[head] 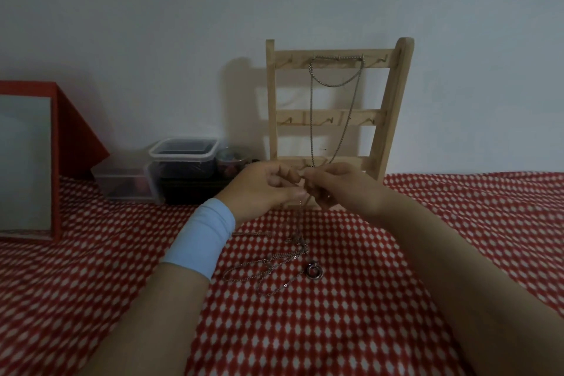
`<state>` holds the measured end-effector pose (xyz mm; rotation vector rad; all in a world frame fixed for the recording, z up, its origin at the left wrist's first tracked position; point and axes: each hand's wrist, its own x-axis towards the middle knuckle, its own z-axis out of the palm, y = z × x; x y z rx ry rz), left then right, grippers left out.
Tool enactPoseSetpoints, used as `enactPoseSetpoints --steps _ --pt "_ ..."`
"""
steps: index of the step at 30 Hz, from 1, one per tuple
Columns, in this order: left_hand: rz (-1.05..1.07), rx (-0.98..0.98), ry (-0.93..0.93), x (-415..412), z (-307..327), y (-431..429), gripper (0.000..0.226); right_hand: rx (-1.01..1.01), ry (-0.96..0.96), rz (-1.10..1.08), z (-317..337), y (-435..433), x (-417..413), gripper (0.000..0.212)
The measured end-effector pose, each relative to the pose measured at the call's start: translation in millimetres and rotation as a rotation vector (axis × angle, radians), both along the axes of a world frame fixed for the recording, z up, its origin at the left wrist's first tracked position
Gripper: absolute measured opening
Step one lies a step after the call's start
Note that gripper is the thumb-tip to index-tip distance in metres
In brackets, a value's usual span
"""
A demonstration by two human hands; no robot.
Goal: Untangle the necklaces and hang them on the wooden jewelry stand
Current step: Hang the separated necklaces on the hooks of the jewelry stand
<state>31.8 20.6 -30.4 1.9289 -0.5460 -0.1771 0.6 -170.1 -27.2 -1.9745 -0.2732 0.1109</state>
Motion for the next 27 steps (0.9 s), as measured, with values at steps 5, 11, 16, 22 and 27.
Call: enactPoseSetpoints --steps 5,11,16,22,27 --pt "-0.088 0.295 -0.095 -8.8 12.5 4.4 0.017 0.016 0.0 -0.045 -2.3 5.5 -1.0 0.048" --pt "0.049 0.101 0.143 1.3 21.8 3.3 0.021 0.503 0.087 0.072 0.3 1.0 -1.8 0.046" --pt "-0.261 -1.067 0.507 -5.3 13.1 17.6 0.016 0.246 -0.033 0.015 2.0 -4.7 -3.2 0.039" --pt "-0.136 -0.674 0.333 3.7 28.3 33.8 0.021 0.065 -0.126 -0.249 1.9 -10.4 0.9 0.037" --pt "0.169 0.116 -0.118 -0.4 39.5 35.0 0.016 -0.024 -0.273 -0.49 -5.9 -12.8 9.2 0.033"
